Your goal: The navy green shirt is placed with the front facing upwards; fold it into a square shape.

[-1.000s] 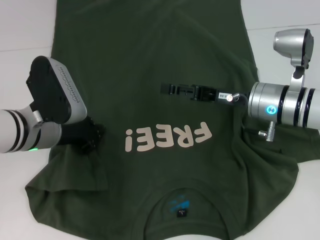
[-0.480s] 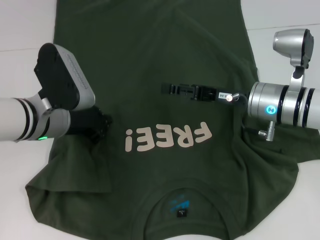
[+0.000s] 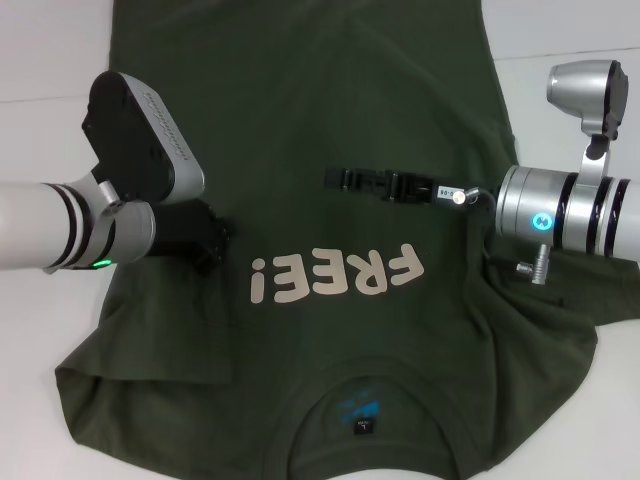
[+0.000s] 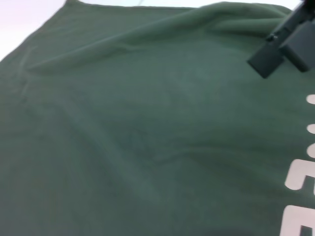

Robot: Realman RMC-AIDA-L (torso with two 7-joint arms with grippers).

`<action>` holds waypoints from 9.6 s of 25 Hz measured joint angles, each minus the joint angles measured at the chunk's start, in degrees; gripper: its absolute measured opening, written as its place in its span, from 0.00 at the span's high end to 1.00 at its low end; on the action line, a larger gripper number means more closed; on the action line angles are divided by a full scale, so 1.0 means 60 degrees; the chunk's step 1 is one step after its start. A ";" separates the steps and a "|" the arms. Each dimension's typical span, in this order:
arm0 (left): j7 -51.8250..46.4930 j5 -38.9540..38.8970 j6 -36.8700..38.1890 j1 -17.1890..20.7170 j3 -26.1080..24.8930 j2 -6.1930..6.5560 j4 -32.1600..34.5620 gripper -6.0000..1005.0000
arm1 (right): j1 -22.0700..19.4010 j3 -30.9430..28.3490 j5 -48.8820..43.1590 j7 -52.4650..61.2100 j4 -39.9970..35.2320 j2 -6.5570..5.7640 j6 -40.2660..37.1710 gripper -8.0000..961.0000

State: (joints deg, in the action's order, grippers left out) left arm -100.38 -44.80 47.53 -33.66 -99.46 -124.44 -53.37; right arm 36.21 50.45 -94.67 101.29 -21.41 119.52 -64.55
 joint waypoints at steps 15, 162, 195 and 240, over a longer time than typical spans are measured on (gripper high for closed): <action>-0.0497 0.0006 -0.0392 0.0672 0.0649 0.0011 -0.0703 0.88 | -0.0042 0.0000 0.0000 -0.0002 -0.0073 0.0000 0.0050 0.27; 0.3001 -0.8734 0.5762 0.2711 -0.4957 0.0102 0.1777 0.12 | -0.2372 -0.4774 -0.6223 0.1644 -0.2671 -0.1494 -0.3036 0.62; 0.3006 -0.8622 0.5494 0.2530 -0.4951 0.0168 0.1776 0.12 | -0.0933 -0.4643 -0.5515 0.1966 -0.2641 -0.1043 -0.3586 0.97; 0.3123 -0.8493 0.4997 0.2355 -0.4883 0.0166 0.1908 0.12 | -0.0450 -0.3281 -0.4949 0.1566 -0.2228 -0.0542 -0.2166 0.25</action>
State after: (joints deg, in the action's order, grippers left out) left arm -81.65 -95.75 77.51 -19.53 -128.76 -123.45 -41.92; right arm 33.51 30.76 -124.36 110.69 -34.78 116.27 -77.54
